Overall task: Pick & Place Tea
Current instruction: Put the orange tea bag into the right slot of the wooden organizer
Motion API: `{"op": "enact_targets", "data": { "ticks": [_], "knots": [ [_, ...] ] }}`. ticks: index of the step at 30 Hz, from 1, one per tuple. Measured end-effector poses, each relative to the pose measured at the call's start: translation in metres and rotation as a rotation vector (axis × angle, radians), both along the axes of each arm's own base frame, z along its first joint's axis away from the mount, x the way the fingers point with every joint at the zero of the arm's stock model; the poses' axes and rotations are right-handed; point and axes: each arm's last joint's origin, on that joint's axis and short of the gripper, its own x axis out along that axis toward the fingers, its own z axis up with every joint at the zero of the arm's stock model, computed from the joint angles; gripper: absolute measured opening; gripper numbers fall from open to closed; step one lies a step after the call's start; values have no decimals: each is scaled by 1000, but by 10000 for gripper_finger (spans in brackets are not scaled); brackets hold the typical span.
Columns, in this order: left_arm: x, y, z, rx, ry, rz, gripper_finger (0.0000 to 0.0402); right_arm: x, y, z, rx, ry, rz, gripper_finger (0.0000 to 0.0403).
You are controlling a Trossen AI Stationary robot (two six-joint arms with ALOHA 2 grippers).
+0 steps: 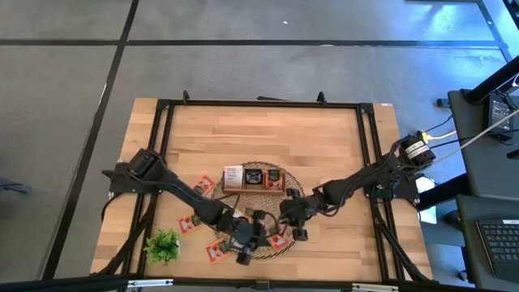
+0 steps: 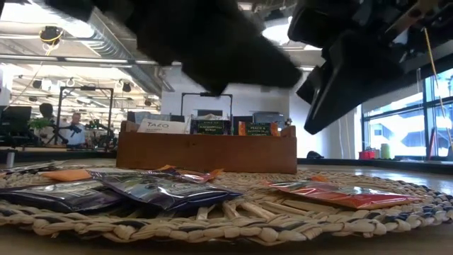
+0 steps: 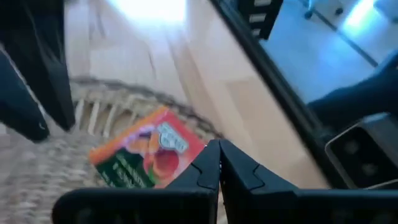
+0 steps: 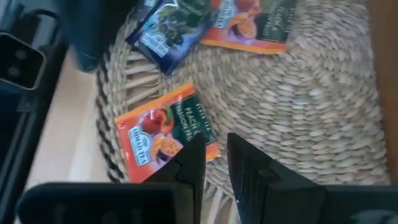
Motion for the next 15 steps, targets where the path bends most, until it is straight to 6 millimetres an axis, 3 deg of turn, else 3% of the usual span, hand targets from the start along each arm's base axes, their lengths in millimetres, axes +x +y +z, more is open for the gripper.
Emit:
{"op": "enact_targets", "data": {
  "ticks": [10,15],
  "knots": [
    [8,23,-19,-59,149,112,2,2,8,6,113,-34,98,69],
    [11,32,-20,-83,173,117,2,-1,24,0,39,-96,261,69]
  ]
}}
